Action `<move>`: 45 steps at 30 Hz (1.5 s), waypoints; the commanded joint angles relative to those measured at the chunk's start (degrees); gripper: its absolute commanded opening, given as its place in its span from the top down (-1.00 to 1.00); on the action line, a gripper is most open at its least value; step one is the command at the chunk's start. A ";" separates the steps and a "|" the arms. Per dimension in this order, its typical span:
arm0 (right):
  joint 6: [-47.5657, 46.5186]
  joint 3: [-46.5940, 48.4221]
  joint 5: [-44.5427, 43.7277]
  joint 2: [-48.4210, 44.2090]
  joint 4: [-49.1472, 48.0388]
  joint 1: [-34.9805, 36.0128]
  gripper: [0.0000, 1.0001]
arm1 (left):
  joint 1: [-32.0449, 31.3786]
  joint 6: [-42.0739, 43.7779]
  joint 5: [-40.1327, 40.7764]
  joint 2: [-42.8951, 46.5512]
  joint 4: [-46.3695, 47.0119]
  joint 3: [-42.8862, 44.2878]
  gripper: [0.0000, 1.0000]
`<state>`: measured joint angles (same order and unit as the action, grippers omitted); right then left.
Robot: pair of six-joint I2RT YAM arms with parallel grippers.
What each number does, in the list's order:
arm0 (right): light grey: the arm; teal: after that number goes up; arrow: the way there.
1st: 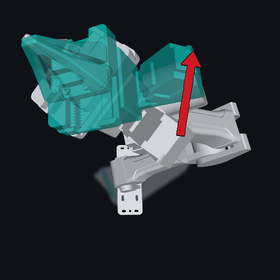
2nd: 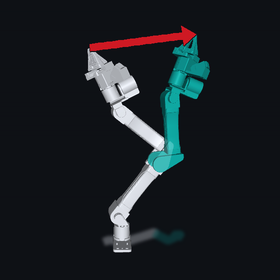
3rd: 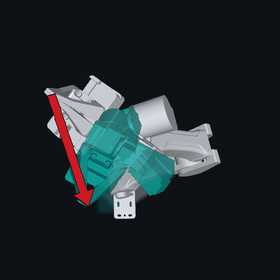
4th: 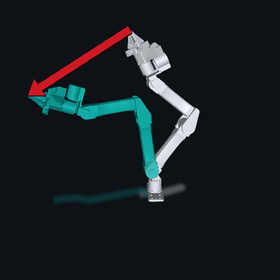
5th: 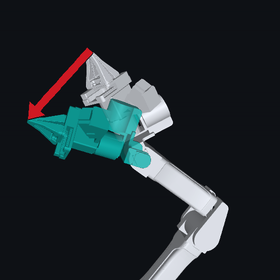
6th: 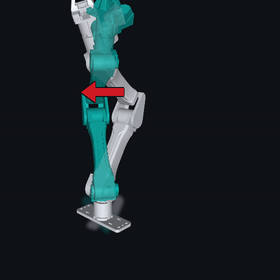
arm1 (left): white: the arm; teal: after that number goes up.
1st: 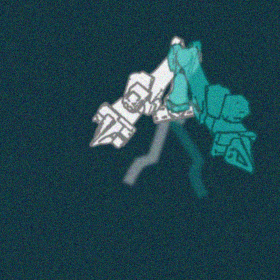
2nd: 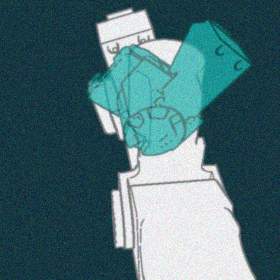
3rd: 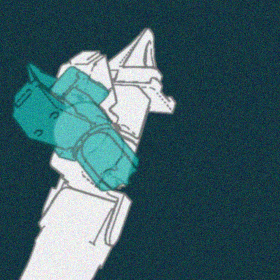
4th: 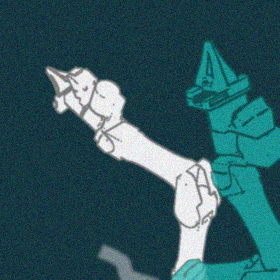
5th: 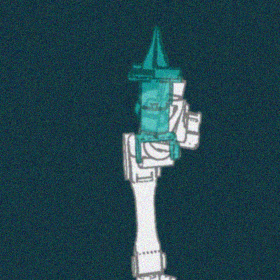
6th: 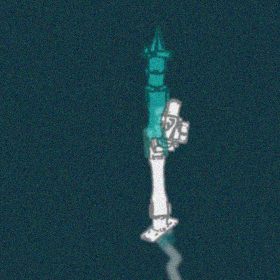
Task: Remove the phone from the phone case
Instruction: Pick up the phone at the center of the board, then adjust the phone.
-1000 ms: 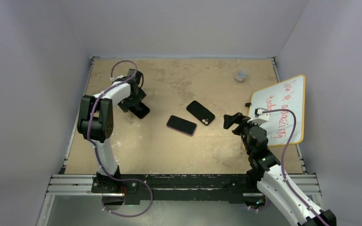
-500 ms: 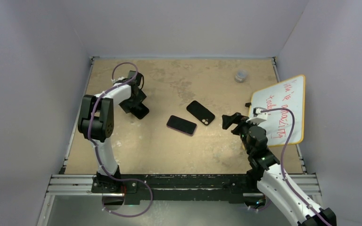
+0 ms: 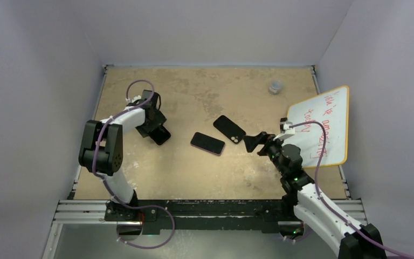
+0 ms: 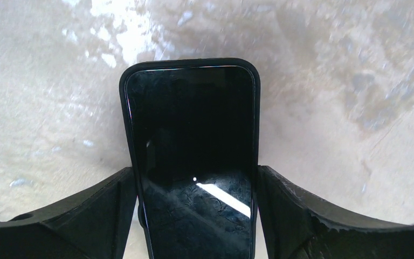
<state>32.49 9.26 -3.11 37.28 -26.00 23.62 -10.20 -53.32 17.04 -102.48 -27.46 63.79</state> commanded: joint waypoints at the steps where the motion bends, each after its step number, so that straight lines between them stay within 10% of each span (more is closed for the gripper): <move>1: -1.91 1.64 5.65 2.89 -6.67 0.14 -0.98 | 0.18 2.67 -4.10 7.45 3.68 -3.54 0.25; 10: -1.32 7.63 12.39 10.43 -3.91 2.87 -0.98 | 0.18 5.89 -15.09 17.69 10.09 -12.89 0.37; 23: 2.91 18.13 5.88 33.44 -13.73 25.05 -0.79 | 0.09 6.31 -32.02 30.36 23.37 -26.07 0.45; 45: 7.80 35.87 -8.09 55.61 -13.12 37.17 -0.42 | -9.40 1.45 -29.84 42.93 33.22 -34.26 0.45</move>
<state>38.83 42.19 -6.68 91.98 -38.39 60.40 -16.75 -49.58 -14.09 -62.41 -0.30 29.19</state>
